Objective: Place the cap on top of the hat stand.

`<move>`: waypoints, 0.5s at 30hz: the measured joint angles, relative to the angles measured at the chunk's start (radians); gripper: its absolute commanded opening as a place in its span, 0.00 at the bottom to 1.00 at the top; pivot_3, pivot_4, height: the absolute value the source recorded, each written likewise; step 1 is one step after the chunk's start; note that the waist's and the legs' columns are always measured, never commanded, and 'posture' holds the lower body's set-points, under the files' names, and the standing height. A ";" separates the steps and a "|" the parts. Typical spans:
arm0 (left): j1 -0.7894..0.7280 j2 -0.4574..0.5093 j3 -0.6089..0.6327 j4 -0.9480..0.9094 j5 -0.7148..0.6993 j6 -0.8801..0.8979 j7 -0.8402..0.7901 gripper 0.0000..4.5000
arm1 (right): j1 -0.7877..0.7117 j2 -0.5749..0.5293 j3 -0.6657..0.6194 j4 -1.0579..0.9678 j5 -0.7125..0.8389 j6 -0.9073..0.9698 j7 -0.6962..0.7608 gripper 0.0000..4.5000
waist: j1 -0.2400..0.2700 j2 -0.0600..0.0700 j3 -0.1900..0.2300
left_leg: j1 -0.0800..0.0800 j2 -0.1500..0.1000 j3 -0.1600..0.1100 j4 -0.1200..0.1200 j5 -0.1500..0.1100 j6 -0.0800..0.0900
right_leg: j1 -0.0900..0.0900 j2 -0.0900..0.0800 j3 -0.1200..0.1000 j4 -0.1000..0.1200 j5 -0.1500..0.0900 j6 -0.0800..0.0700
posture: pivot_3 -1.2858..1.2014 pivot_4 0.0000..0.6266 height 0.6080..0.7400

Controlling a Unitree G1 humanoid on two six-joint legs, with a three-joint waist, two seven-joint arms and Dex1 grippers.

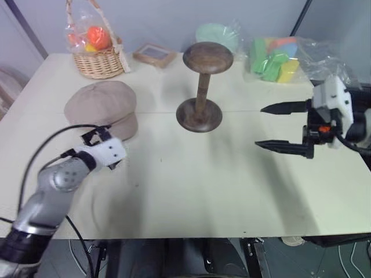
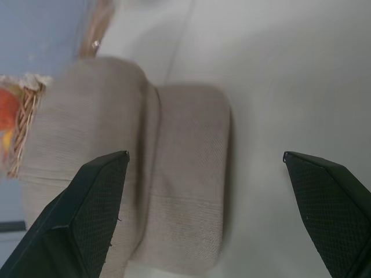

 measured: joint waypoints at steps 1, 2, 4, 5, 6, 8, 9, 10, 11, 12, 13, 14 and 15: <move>-0.024 -0.023 -0.026 0.034 0.032 0.001 0.025 1.00 | 0.006 -0.004 -0.014 -0.020 0.015 0.015 -0.013 0.99 | 0.002 0.000 0.000 | 0.000 0.000 0.000 0.000 0.000 0.000 | 0.000 0.000 0.000 0.000 0.000 0.000 | 0.52 0.24 1.00; -0.050 -0.049 -0.042 0.060 0.059 0.002 0.049 1.00 | 0.008 -0.007 -0.026 -0.033 0.026 0.028 -0.025 0.99 | 0.003 0.000 0.000 | 0.000 0.000 0.000 0.001 0.000 0.000 | 0.001 0.000 0.000 0.000 0.000 0.000 | 0.52 0.24 1.00; -0.100 -0.094 -0.068 0.116 0.113 0.015 0.091 1.00 | 0.006 -0.020 -0.046 -0.059 0.058 0.053 -0.052 0.99 | 0.005 0.000 0.000 | 0.000 -0.001 -0.001 0.001 0.000 0.000 | 0.002 -0.001 -0.001 0.000 0.000 0.001 | 0.52 0.24 1.00; -0.116 -0.104 -0.079 0.134 0.131 0.019 0.105 1.00 | 0.005 -0.023 -0.058 -0.065 0.070 0.060 -0.062 0.99 | 0.005 -0.001 0.000 | 0.000 -0.001 -0.001 0.002 0.000 0.000 | 0.002 -0.001 -0.001 0.000 0.000 0.001 | 0.52 0.24 1.00; -0.126 -0.113 -0.084 0.149 0.143 0.020 0.116 1.00 | 0.001 -0.026 -0.062 -0.069 0.079 0.065 -0.069 0.99 | 0.004 -0.001 -0.001 | 0.001 -0.001 -0.001 0.001 0.000 0.000 | 0.002 -0.001 -0.001 0.001 0.000 0.001 | 0.52 0.24 1.00; -0.179 -0.164 -0.102 0.228 0.188 0.035 0.177 1.00 | -0.002 -0.032 -0.078 -0.082 0.104 0.081 -0.092 0.99 | 0.006 0.001 -0.002 | 0.001 -0.001 -0.001 0.002 0.000 0.000 | 0.003 -0.001 -0.002 0.001 0.000 0.001 | 0.52 0.24 1.00; -0.200 -0.184 -0.108 0.266 0.207 0.042 0.212 1.00 | -0.003 -0.033 -0.083 -0.091 0.116 0.087 -0.102 0.99 | 0.005 0.000 -0.002 | 0.001 -0.001 -0.002 0.002 0.000 0.000 | 0.003 -0.001 -0.002 0.002 0.001 0.001 | 0.52 0.24 1.00; -0.219 -0.202 -0.110 0.302 0.220 0.047 0.241 1.00 | -0.004 -0.036 -0.089 -0.098 0.128 0.092 -0.109 0.99 | 0.005 0.001 -0.002 | 0.002 -0.001 -0.002 0.002 0.000 0.000 | 0.003 -0.001 -0.002 0.002 0.001 0.001 | 0.52 0.24 1.00; -0.229 -0.211 -0.110 0.325 0.229 0.051 0.262 1.00 | -0.004 -0.038 -0.093 -0.103 0.135 0.094 -0.115 0.99 | 0.004 0.000 -0.002 | 0.002 -0.001 -0.002 0.002 0.000 0.000 | 0.004 -0.001 -0.002 0.002 0.001 0.001 | 0.52 0.24 1.00; -0.241 -0.222 -0.110 0.354 0.240 0.056 0.287 1.00 | -0.005 -0.045 -0.097 -0.105 0.144 0.096 -0.121 0.99 | 0.001 0.001 -0.002 | 0.003 -0.001 -0.002 0.002 0.000 0.000 | 0.004 0.000 -0.002 0.002 0.001 0.001 | 0.52 0.24 1.00; -0.253 -0.231 -0.111 0.376 0.246 0.061 0.305 1.00 | -0.005 -0.050 -0.101 -0.106 0.150 0.096 -0.126 0.99 | 0.000 0.002 -0.003 | 0.003 -0.001 -0.002 0.002 0.000 0.000 | 0.004 0.000 -0.002 0.003 0.001 0.001 | 0.52 0.24 1.00; -0.265 -0.237 -0.115 0.400 0.254 0.063 0.326 1.00 | -0.008 -0.052 -0.102 -0.106 0.154 0.096 -0.132 0.99 | 0.000 0.002 -0.003 | 0.004 -0.001 -0.002 0.002 0.000 0.000 | 0.005 0.000 -0.002 0.003 0.001 0.001 | 0.52 0.24 1.00; -0.274 -0.244 -0.117 0.422 0.261 0.066 0.344 1.00 | -0.011 -0.052 -0.102 -0.106 0.156 0.096 -0.138 0.99 | -0.001 0.002 -0.003 | 0.004 -0.001 -0.002 0.002 0.000 0.000 | 0.005 0.000 -0.002 0.003 0.001 0.001 | 0.52 0.24 1.00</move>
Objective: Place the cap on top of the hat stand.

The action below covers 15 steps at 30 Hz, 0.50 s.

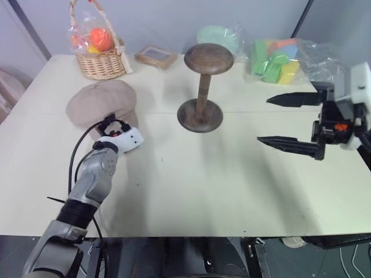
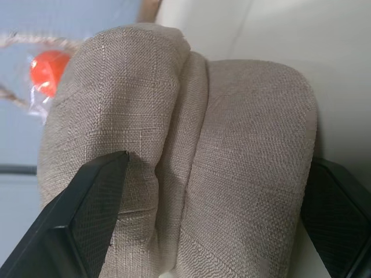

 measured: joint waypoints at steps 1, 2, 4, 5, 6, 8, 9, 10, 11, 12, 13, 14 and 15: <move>-0.009 -0.010 0.000 0.020 0.005 0.003 0.019 1.00 | -0.001 0.000 0.000 0.001 0.002 -0.001 -0.005 0.99 | 0.000 0.000 0.000 | 0.001 0.000 0.000 0.000 0.000 0.000 | 0.001 0.000 0.000 0.000 0.000 0.000 | 0.52 0.24 1.00; -0.017 -0.016 0.000 0.039 0.005 0.007 0.035 1.00 | -0.001 0.000 0.000 0.001 0.006 -0.003 -0.010 0.99 | 0.000 0.001 0.000 | 0.001 0.000 0.000 0.000 0.000 0.000 | 0.001 0.000 0.000 0.000 0.000 0.000 | 0.52 0.24 1.00; -0.034 -0.026 0.001 0.068 0.004 0.016 0.058 1.00 | -0.001 0.000 0.001 0.002 0.006 -0.009 -0.017 0.99 | 0.000 0.001 -0.001 | 0.001 0.000 0.000 0.000 0.000 0.000 | 0.001 0.000 0.000 0.000 0.000 0.000 | 0.52 0.24 1.00; -0.038 -0.026 0.002 0.079 0.004 0.017 0.064 0.94 | -0.001 0.000 0.002 0.003 0.006 -0.014 -0.020 1.00 | -0.001 0.001 -0.001 | 0.001 0.000 0.000 0.000 0.000 0.000 | 0.001 0.000 0.000 0.000 0.000 0.000 | 0.52 0.24 1.00; -0.041 -0.026 0.003 0.088 0.003 0.017 0.068 0.88 | -0.001 0.000 0.004 0.004 0.005 -0.019 -0.023 1.00 | -0.001 0.001 -0.001 | 0.002 0.000 0.000 0.000 0.000 0.000 | 0.001 0.000 0.000 0.000 0.000 0.000 | 0.52 0.24 1.00; -0.043 -0.026 0.005 0.115 -0.001 0.016 0.075 0.70 | -0.001 0.000 0.012 0.007 0.002 -0.032 -0.029 1.00 | -0.003 0.001 -0.001 | 0.002 0.000 0.000 0.000 0.000 0.000 | 0.001 0.000 0.001 0.001 0.000 0.000 | 0.52 0.24 1.00; -0.043 -0.026 0.008 0.125 -0.006 0.016 0.075 0.60 | -0.001 0.001 0.015 0.009 -0.002 -0.037 -0.031 1.00 | -0.004 0.001 -0.001 | 0.002 0.000 0.000 0.000 0.000 0.000 | 0.001 0.000 0.001 0.001 0.000 0.000 | 0.52 0.24 1.00; -0.042 -0.024 0.012 0.138 -0.013 0.015 0.075 0.47 | -0.001 0.001 0.018 0.014 -0.003 -0.044 -0.033 1.00 | -0.004 0.001 -0.001 | 0.001 0.000 0.000 0.000 0.000 0.000 | 0.001 0.000 0.001 0.001 0.000 0.000 | 0.52 0.24 1.00; -0.040 -0.022 0.019 0.141 -0.018 0.012 0.078 0.38 | -0.001 0.001 0.023 0.017 -0.004 -0.048 -0.034 1.00 | -0.003 0.001 -0.001 | 0.001 0.000 0.000 0.000 0.000 0.000 | 0.001 0.000 0.001 0.001 0.000 0.000 | 0.52 0.24 1.00; -0.043 -0.017 0.022 0.138 -0.022 0.009 0.078 0.28 | -0.004 0.001 0.028 0.019 -0.004 -0.050 -0.034 1.00 | -0.002 0.001 -0.001 | 0.001 0.001 0.000 0.000 0.000 0.000 | 0.001 0.000 0.001 0.001 0.000 0.000 | 0.52 0.24 1.00; -0.046 -0.005 0.025 0.135 -0.025 0.000 0.079 0.17 | -0.006 0.001 0.035 0.023 -0.004 -0.055 -0.035 1.00 | -0.001 0.002 -0.001 | 0.002 0.001 0.000 0.000 0.000 0.000 | 0.001 0.000 0.001 0.001 0.000 0.000 | 0.52 0.24 1.00; -0.048 0.006 0.031 0.134 -0.028 -0.006 0.081 0.06 | -0.007 0.001 0.040 0.027 -0.005 -0.058 -0.035 1.00 | -0.001 0.002 -0.001 | 0.002 0.001 0.000 0.000 0.000 0.000 | 0.001 0.000 0.001 0.001 0.000 0.000 | 0.52 0.24 1.00; -0.050 0.015 0.033 0.133 -0.029 -0.010 0.083 0.01 | -0.006 0.001 0.042 0.031 -0.006 -0.060 -0.036 1.00 | -0.001 0.002 -0.001 | 0.002 0.001 0.000 0.000 0.000 0.000 | 0.001 0.000 0.001 0.001 0.000 0.000 | 0.52 0.24 1.00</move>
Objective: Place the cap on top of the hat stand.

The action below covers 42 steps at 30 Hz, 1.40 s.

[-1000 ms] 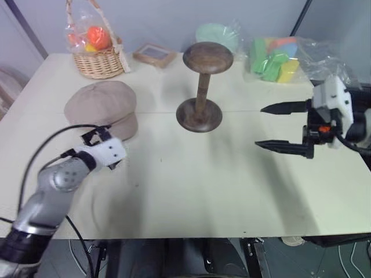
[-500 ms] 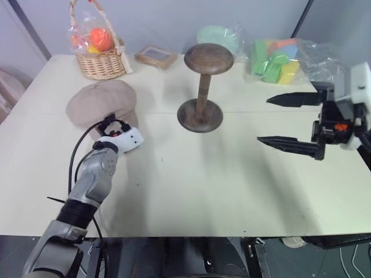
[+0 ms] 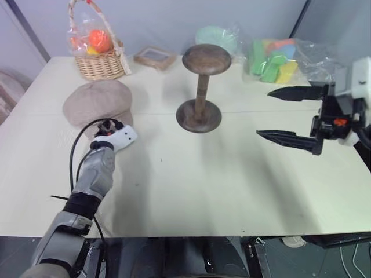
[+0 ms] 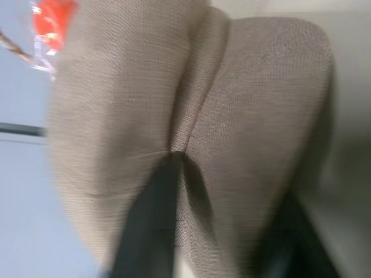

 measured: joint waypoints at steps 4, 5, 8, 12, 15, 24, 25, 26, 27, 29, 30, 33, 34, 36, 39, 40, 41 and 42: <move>0.001 0.032 0.010 0.013 -0.007 -0.023 -0.001 0.01 | 0.000 0.000 0.001 0.024 0.001 0.011 -0.018 1.00 | 0.000 0.000 0.000 | -0.001 0.000 0.000 0.000 0.000 0.000 | -0.001 0.000 0.000 0.000 0.000 0.000 | 0.52 0.24 1.00; -0.004 0.048 0.010 0.012 -0.014 -0.042 -0.009 0.01 | 0.000 0.000 0.001 0.027 -0.004 0.010 -0.025 1.00 | 0.001 0.000 0.000 | -0.002 0.000 -0.001 0.000 0.000 0.000 | -0.002 0.000 0.000 0.000 0.000 0.000 | 0.52 0.24 1.00; -0.052 0.133 0.031 0.002 -0.037 -0.124 -0.043 0.01 | -0.001 -0.009 -0.002 0.046 -0.026 0.006 -0.045 1.00 | 0.004 -0.002 0.001 | -0.006 0.000 -0.001 0.001 0.001 -0.002 | -0.006 -0.001 0.000 0.001 0.000 0.000 | 0.52 0.24 1.00; -0.169 0.224 0.057 -0.063 -0.065 -0.299 -0.056 0.01 | 0.001 -0.027 -0.022 0.065 -0.044 -0.001 -0.048 1.00 | 0.020 -0.003 0.002 | -0.008 -0.001 -0.001 0.002 0.001 -0.002 | -0.006 -0.002 -0.001 -0.001 0.000 0.000 | 0.52 0.24 1.00; -0.254 0.246 0.083 -0.125 -0.086 -0.422 -0.045 0.01 | 0.008 -0.044 -0.049 0.086 -0.063 -0.014 -0.048 1.00 | 0.028 -0.003 0.002 | -0.009 -0.002 0.000 0.001 0.001 -0.001 | -0.006 -0.003 -0.001 -0.003 0.000 0.000 | 0.52 0.24 1.00; -0.452 0.109 0.001 -0.137 -0.142 -0.761 -0.097 0.01 | 0.034 -0.060 -0.132 0.109 -0.076 -0.014 -0.052 1.00 | 0.026 -0.003 0.002 | -0.008 -0.003 0.002 0.002 0.001 -0.001 | -0.005 -0.001 -0.001 -0.002 0.001 0.001 | 0.52 0.24 1.00; -0.453 0.093 -0.028 -0.124 -0.131 -0.808 -0.103 0.01 | 0.044 -0.060 -0.139 0.105 -0.076 -0.012 -0.054 1.00 | 0.024 -0.003 0.002 | -0.008 -0.003 0.002 0.002 0.001 -0.001 | -0.005 -0.001 0.000 -0.002 0.001 0.001 | 0.52 0.24 1.00; -0.452 0.082 -0.058 -0.107 -0.115 -0.852 -0.110 0.01 | 0.054 -0.060 -0.147 0.099 -0.075 -0.010 -0.056 1.00 | 0.020 -0.003 0.002 | -0.007 -0.003 0.002 0.002 0.001 -0.001 | -0.005 0.000 0.000 -0.002 0.001 0.001 | 0.52 0.24 1.00; -0.449 0.073 -0.077 -0.096 -0.104 -0.876 -0.114 0.01 | 0.059 -0.060 -0.151 0.097 -0.075 -0.009 -0.058 1.00 | 0.018 -0.003 0.002 | -0.007 -0.003 0.003 0.002 0.001 -0.001 | -0.006 0.000 0.000 -0.001 0.001 0.001 | 0.52 0.24 1.00; -0.447 0.062 -0.107 -0.065 -0.067 -0.894 -0.119 0.01 | 0.080 -0.058 -0.157 0.078 -0.075 -0.008 -0.067 1.00 | 0.011 -0.003 0.002 | -0.007 -0.003 0.002 0.002 0.001 -0.001 | -0.006 0.001 0.000 -0.001 0.001 0.001 | 0.52 0.24 1.00; -0.446 0.058 -0.118 -0.043 -0.045 -0.887 -0.121 0.01 | 0.089 -0.057 -0.158 0.070 -0.074 -0.006 -0.071 1.00 | 0.007 -0.003 0.002 | -0.007 -0.003 0.002 0.002 0.001 -0.001 | -0.006 0.001 0.000 -0.001 0.001 0.001 | 0.52 0.24 1.00; -0.434 0.043 -0.127 0.002 -0.009 -0.870 -0.123 0.01 | 0.105 -0.057 -0.168 0.048 -0.065 0.005 -0.085 1.00 | 0.001 -0.003 0.002 | -0.007 -0.003 0.002 0.002 0.001 -0.001 | -0.006 0.001 0.000 0.000 0.001 0.001 | 0.52 0.24 1.00; -0.431 0.042 -0.135 0.003 0.009 -0.877 -0.123 0.01 | 0.107 -0.057 -0.171 0.042 -0.062 0.009 -0.090 1.00 | 0.002 -0.003 0.002 | -0.007 -0.003 0.002 0.002 0.001 -0.001 | -0.006 0.001 0.000 0.000 0.001 0.001 | 0.52 0.24 1.00; -0.427 0.034 -0.158 0.002 0.043 -0.894 -0.123 0.01 | 0.107 -0.057 -0.174 0.035 -0.055 0.013 -0.098 1.00 | 0.004 -0.003 0.002 | -0.007 -0.003 0.002 0.002 0.001 -0.001 | -0.006 0.000 0.000 0.000 0.001 0.001 | 0.52 0.24 1.00; -0.400 0.016 -0.164 -0.001 0.046 -0.897 -0.134 0.24 | 0.115 -0.056 -0.174 0.021 -0.053 0.013 -0.104 1.00 | 0.006 -0.003 0.002 | -0.007 -0.003 0.002 0.003 0.001 -0.001 | -0.005 0.000 0.000 0.000 0.001 0.001 | 0.52 0.24 1.00; -0.388 0.012 -0.164 -0.007 0.041 -0.898 -0.146 0.35 | 0.122 -0.056 -0.172 0.018 -0.057 0.010 -0.105 1.00 | 0.005 -0.003 0.002 | -0.007 -0.003 0.002 0.003 0.001 -0.001 | -0.005 0.000 0.000 0.000 0.001 0.001 | 0.52 0.24 1.00; -0.380 0.010 -0.164 -0.013 0.037 -0.898 -0.156 0.45 | 0.127 -0.056 -0.170 0.017 -0.060 0.008 -0.105 1.00 | 0.005 -0.003 0.002 | -0.007 -0.003 0.002 0.003 0.001 -0.001 | -0.005 0.000 0.000 0.000 0.001 0.001 | 0.52 0.24 1.00; -0.373 0.008 -0.163 -0.021 0.030 -0.898 -0.165 0.57 | 0.131 -0.056 -0.167 0.013 -0.065 0.004 -0.106 1.00 | 0.005 -0.003 0.002 | -0.007 -0.003 0.002 0.003 0.001 -0.001 | -0.005 0.000 0.000 0.000 0.001 0.001 | 0.52 0.24 1.00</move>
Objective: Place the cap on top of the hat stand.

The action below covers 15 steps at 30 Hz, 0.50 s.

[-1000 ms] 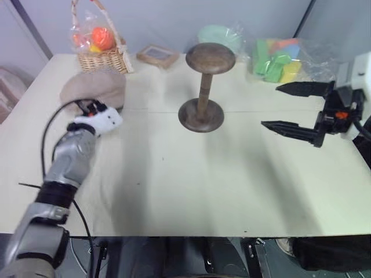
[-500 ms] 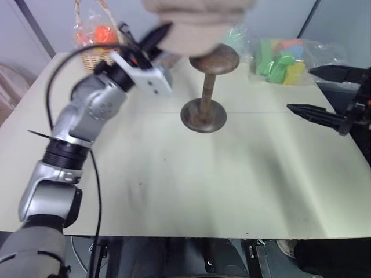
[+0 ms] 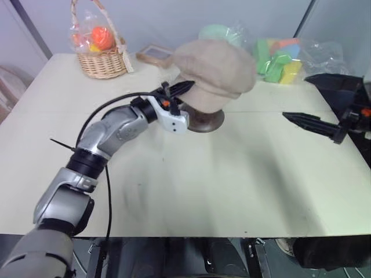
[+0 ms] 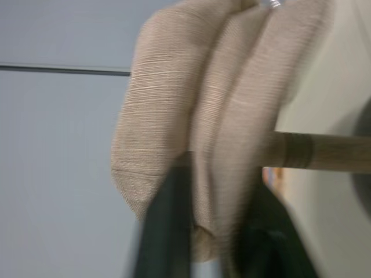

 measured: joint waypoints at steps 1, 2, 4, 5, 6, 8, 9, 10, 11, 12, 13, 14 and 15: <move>0.013 0.000 0.001 -0.017 -0.010 0.003 -0.015 0.68 | 0.013 0.000 0.006 -0.011 -0.010 -0.010 -0.002 1.00 | 0.000 0.000 0.000 | 0.000 0.000 0.000 0.000 0.000 0.000 | 0.000 0.000 0.000 0.000 0.000 0.000 | 0.52 0.24 1.00; 0.024 0.000 0.002 -0.028 -0.021 0.004 -0.024 0.79 | 0.024 0.001 0.015 -0.017 -0.016 -0.018 -0.003 1.00 | 0.000 0.000 0.000 | 0.000 0.000 0.000 0.000 0.000 0.000 | 0.000 0.000 0.000 0.000 0.000 0.000 | 0.52 0.24 1.00; 0.059 0.005 0.008 -0.057 -0.039 0.015 -0.050 1.00 | 0.057 0.004 0.033 -0.036 -0.039 -0.037 -0.004 1.00 | -0.002 0.000 0.000 | 0.000 0.000 0.000 0.000 0.000 0.000 | 0.000 0.000 0.000 0.000 0.000 0.000 | 0.52 0.24 1.00; 0.078 0.009 0.014 -0.070 -0.049 0.022 -0.062 1.00 | 0.068 0.005 0.045 -0.042 -0.051 -0.042 -0.005 1.00 | -0.003 0.000 0.000 | 0.000 0.000 0.000 0.000 0.000 0.000 | 0.000 0.000 0.000 0.001 0.000 0.000 | 0.52 0.24 1.00; 0.103 0.013 0.025 -0.090 -0.068 0.039 -0.083 1.00 | 0.081 0.006 0.057 -0.049 -0.065 -0.053 -0.008 1.00 | -0.004 0.000 0.000 | 0.000 0.001 0.000 0.000 0.000 0.000 | 0.000 0.000 0.000 0.001 0.000 0.000 | 0.52 0.24 1.00; 0.168 0.037 0.058 -0.146 -0.151 0.082 -0.151 1.00 | 0.105 0.008 0.084 -0.064 -0.103 -0.076 -0.020 1.00 | -0.005 0.000 0.000 | 0.001 0.002 0.000 0.000 0.000 0.000 | 0.000 0.001 0.000 0.001 0.000 0.000 | 0.52 0.24 1.00; 0.216 0.058 0.086 -0.190 -0.218 0.111 -0.202 1.00 | 0.121 0.009 0.104 -0.078 -0.132 -0.092 -0.030 1.00 | -0.007 0.000 0.000 | 0.001 0.003 0.000 0.000 0.000 0.000 | 0.000 0.001 0.000 0.001 0.000 0.000 | 0.52 0.24 1.00; 0.256 0.080 0.108 -0.222 -0.273 0.133 -0.243 1.00 | 0.136 0.010 0.126 -0.089 -0.156 -0.107 -0.037 1.00 | -0.007 0.000 0.000 | 0.001 0.003 0.000 0.000 0.000 0.000 | 0.000 0.001 0.000 0.001 0.000 0.000 | 0.52 0.24 1.00; 0.298 0.104 0.134 -0.258 -0.334 0.161 -0.288 1.00 | 0.147 0.013 0.155 -0.099 -0.184 -0.124 -0.047 1.00 | -0.007 0.000 0.000 | 0.001 0.003 0.000 0.000 0.000 0.000 | 0.000 0.001 0.000 0.002 0.000 0.000 | 0.52 0.24 1.00; 0.350 0.138 0.165 -0.303 -0.409 0.194 -0.346 1.00 | 0.154 0.021 0.192 -0.113 -0.216 -0.144 -0.061 1.00 | -0.008 0.000 0.000 | 0.001 0.003 0.000 0.000 0.000 0.000 | 0.000 0.000 0.000 0.002 0.000 0.000 | 0.52 0.24 1.00; 0.381 0.164 0.185 -0.329 -0.464 0.221 -0.386 1.00 | 0.161 0.029 0.219 -0.121 -0.239 -0.156 -0.070 1.00 | -0.007 0.001 0.000 | 0.001 0.003 0.000 0.000 0.000 0.000 | 0.000 0.000 0.000 0.002 0.000 0.000 | 0.52 0.24 1.00; 0.416 0.192 0.214 -0.368 -0.544 0.278 -0.443 1.00 | 0.163 0.042 0.256 -0.129 -0.272 -0.174 -0.087 1.00 | -0.006 0.000 0.000 | 0.001 0.003 0.000 0.001 0.000 0.000 | 0.000 0.000 0.000 0.002 0.000 0.000 | 0.52 0.24 1.00; 0.441 0.218 0.244 -0.403 -0.620 0.350 -0.496 1.00 | 0.163 0.056 0.289 -0.133 -0.301 -0.193 -0.103 1.00 | -0.005 0.000 0.000 | 0.001 0.003 -0.001 0.001 0.000 0.000 | 0.001 0.000 0.000 0.002 0.000 0.000 | 0.52 0.24 1.00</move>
